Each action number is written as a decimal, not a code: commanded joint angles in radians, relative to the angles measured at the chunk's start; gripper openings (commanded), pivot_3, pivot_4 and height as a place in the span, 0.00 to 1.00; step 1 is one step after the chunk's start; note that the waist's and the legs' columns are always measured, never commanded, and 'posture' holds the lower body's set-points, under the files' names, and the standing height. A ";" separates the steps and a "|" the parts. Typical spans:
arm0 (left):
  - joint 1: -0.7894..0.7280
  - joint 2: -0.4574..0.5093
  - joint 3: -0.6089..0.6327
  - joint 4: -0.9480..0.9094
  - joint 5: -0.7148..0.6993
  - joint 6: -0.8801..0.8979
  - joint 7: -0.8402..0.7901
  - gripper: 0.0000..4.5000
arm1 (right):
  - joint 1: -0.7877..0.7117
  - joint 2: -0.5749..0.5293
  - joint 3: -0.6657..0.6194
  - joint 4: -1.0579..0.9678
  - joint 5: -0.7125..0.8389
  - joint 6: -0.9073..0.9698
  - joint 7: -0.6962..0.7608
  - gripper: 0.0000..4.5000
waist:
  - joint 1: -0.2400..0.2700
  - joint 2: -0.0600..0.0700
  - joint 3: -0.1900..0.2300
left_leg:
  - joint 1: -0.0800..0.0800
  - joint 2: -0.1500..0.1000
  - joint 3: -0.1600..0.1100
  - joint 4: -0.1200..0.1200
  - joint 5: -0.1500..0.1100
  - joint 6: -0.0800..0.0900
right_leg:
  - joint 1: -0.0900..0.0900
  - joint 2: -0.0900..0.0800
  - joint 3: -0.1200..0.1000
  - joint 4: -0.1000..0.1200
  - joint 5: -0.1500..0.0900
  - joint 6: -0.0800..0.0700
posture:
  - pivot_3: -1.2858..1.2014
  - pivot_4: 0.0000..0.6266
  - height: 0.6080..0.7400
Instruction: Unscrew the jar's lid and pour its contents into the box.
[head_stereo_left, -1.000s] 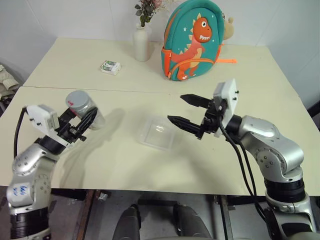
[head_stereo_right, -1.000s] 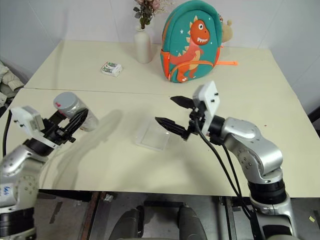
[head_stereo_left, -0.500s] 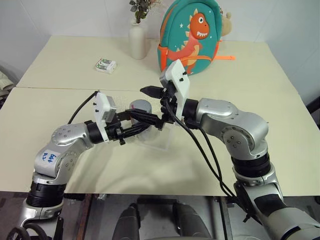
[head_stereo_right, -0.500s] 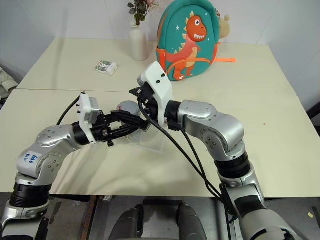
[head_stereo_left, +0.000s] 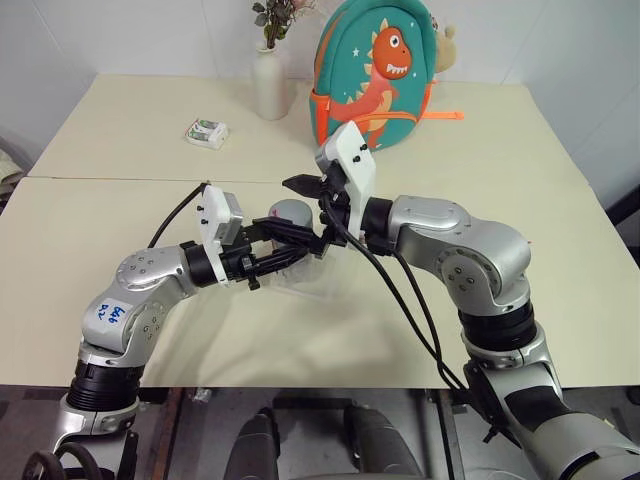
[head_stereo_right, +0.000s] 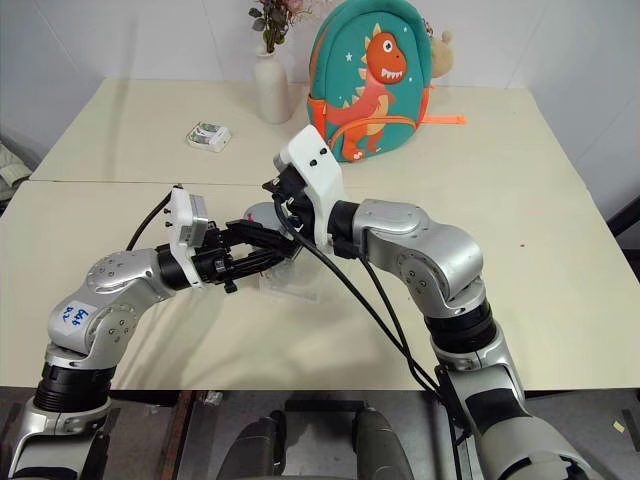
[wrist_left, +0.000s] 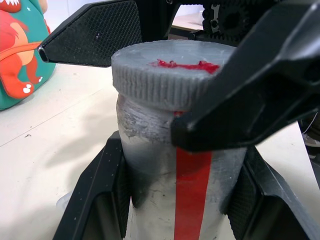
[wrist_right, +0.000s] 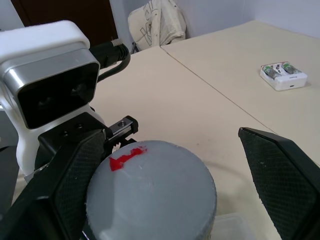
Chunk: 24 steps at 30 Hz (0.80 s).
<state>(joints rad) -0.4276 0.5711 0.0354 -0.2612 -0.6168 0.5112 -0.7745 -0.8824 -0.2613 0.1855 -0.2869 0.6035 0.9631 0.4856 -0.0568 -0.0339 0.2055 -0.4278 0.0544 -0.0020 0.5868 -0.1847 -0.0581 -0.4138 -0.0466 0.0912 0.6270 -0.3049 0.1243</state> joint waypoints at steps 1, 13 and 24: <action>-0.009 -0.008 0.022 -0.022 0.005 -0.017 0.007 0.45 | 0.009 0.018 -0.041 -0.029 0.024 -0.005 0.002 1.00 | -0.001 0.000 0.000 | 0.000 0.000 0.000 0.000 0.000 0.000 | 0.000 0.000 0.000 0.000 0.000 0.000 | 0.52 0.24 1.00; -0.018 -0.026 0.017 -0.009 -0.011 -0.021 -0.016 0.45 | 0.020 0.033 -0.061 -0.029 0.046 -0.035 0.032 0.58 | 0.000 0.000 0.000 | 0.000 0.001 0.000 0.000 0.000 0.000 | 0.000 0.001 0.000 0.000 0.000 0.000 | 0.52 0.24 1.00; -0.088 -0.016 -0.060 0.094 -0.015 -0.092 -0.314 0.45 | -0.050 -0.164 -0.066 0.016 0.157 -0.072 0.468 0.58 | 0.000 0.000 0.000 | 0.000 0.001 0.001 0.001 -0.001 -0.001 | 0.000 0.002 0.000 0.000 0.000 0.000 | 0.52 0.24 1.00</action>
<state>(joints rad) -0.5055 0.5484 -0.0124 -0.1802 -0.6293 0.4431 -1.0267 -0.8959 -0.4101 0.1536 -0.2610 0.7071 0.9196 0.8648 -0.0565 -0.0339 0.2056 -0.4277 0.0560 -0.0010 0.5883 -0.1854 -0.0589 -0.4137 -0.0445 0.0913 0.6266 -0.3049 0.1244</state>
